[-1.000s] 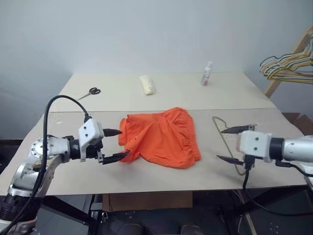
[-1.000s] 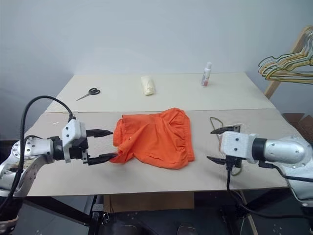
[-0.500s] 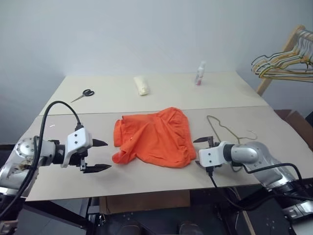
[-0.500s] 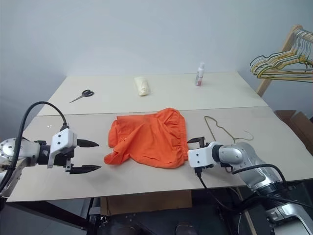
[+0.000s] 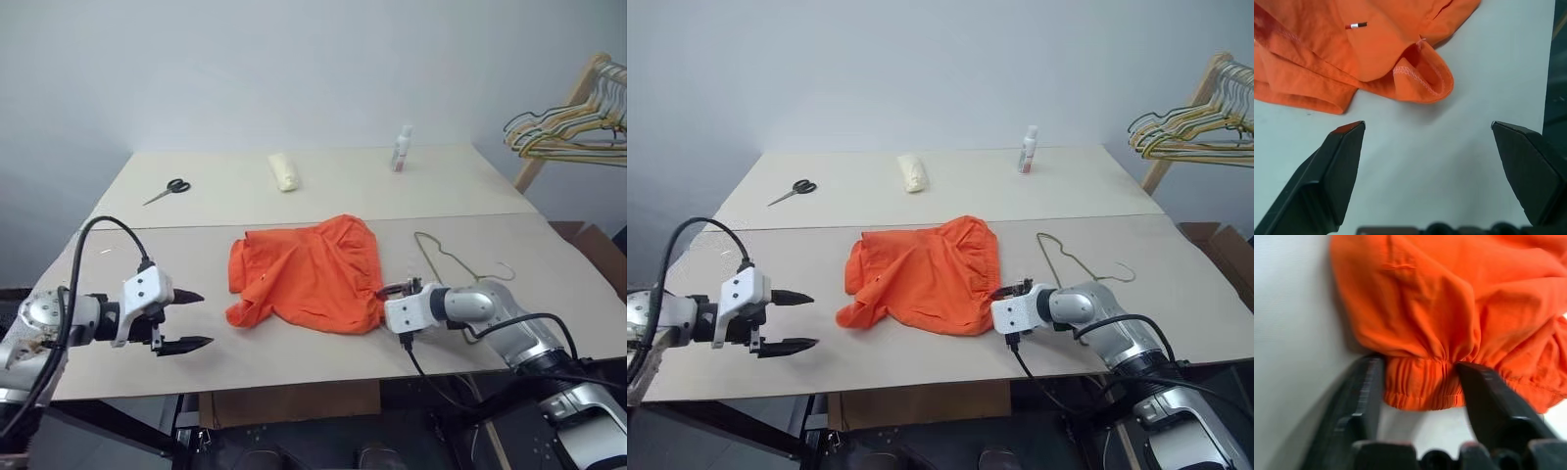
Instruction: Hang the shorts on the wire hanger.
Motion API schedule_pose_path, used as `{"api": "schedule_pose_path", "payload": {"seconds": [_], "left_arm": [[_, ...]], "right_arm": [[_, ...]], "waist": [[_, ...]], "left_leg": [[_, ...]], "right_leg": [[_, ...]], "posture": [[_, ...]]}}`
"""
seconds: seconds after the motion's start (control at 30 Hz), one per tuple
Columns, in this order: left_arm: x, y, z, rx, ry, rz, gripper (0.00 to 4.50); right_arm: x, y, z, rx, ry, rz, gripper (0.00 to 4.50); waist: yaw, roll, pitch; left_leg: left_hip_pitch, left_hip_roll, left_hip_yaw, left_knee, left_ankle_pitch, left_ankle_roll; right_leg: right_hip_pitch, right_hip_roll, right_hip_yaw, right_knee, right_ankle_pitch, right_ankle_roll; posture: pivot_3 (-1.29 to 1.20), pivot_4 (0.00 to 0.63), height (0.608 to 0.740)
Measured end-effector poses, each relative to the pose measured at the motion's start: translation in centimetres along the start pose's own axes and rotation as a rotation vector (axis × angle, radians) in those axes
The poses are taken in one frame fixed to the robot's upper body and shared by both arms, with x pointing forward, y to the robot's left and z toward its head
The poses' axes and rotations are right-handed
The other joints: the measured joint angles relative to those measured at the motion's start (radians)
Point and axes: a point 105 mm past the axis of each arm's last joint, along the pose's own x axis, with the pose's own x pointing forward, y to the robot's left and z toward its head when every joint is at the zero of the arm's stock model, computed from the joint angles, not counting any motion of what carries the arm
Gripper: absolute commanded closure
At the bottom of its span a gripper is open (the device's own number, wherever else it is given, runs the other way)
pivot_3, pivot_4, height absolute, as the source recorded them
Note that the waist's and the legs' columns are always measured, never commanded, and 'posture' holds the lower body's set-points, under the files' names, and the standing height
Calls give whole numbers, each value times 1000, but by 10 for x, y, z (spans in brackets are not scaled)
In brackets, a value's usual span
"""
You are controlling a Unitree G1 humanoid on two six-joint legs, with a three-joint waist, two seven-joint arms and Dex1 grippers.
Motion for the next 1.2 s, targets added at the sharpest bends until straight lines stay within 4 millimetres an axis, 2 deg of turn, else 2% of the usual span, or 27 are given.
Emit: {"api": "schedule_pose_path", "payload": {"seconds": [0.17, 0.3, 0.43, 0.57, 0.67, 0.8, 0.9, 0.97, 1.2], "left_arm": [[23, 4, 8, 5, -75, -7, 0], [45, 7, 22, 68, -150, -23, 0], [55, 9, 26, 219, -85, -87, 0], [66, 7, 13, 354, 24, -142, 0], [72, 14, 1, 447, 113, -138, 0], [74, 24, 1, 522, 145, -113, 0], [80, 26, 3, 495, 118, -94, 631], [87, 23, 7, 470, 72, -99, 1211], [87, 20, 4, 482, 65, -121, 3698]], "right_arm": [[0, 3, -1, 5, 2, 19, 4424], [0, 7, 0, 13, -1, 28, 4473], [0, 8, 1, 17, -5, 32, 4473], [0, 6, 0, 13, 9, 12, 4473], [0, 5, 0, 15, 16, 5, 4473], [0, 5, -1, 16, 18, 2, 4473], [0, 5, -1, 15, 19, 1, 4500], [0, 5, -1, 14, 20, -1, 4500], [1, 4, 0, 17, 18, -5, 4500]], "waist": [[6, 0, 0], [8, 0, 0], [4, 0, -1], [0, 0, -1], [-1, 0, -1], [-4, 0, -1], [-6, 0, -1], [-6, -1, -1], [-15, -1, -1]], "left_leg": [[-1, -1, 0, 0, 0, 0], [-1, -1, 0, 0, 0, -1], [-1, -1, 0, 0, 0, -1], [-1, -1, 0, 0, 0, -1], [-1, -1, 0, 0, 0, -1], [-1, -1, 0, 0, 0, 0], [-1, -1, 0, 0, 0, 0], [-1, -1, 0, 1, 0, 0], [-1, -1, 0, 1, 0, 0]], "right_leg": [[-1, 0, 0, 0, 0, 0], [-1, 0, 0, 0, 0, 0], [-1, 0, 0, -1, 0, 0], [-1, 0, 0, -1, 0, 0], [0, 0, 0, -1, 0, 0], [0, 0, 0, -1, 0, 0], [0, 0, 0, 0, 0, 0], [-1, 0, 0, 0, 0, 0], [-1, 0, 0, 0, 0, 0]], "posture": [[53, 0, 740], [35, 0, 740], [22, 0, 740], [11, 0, 740], [10, 0, 740], [11, 0, 740], [13, 0, 740], [14, 0, 740], [14, 0, 740]]}}
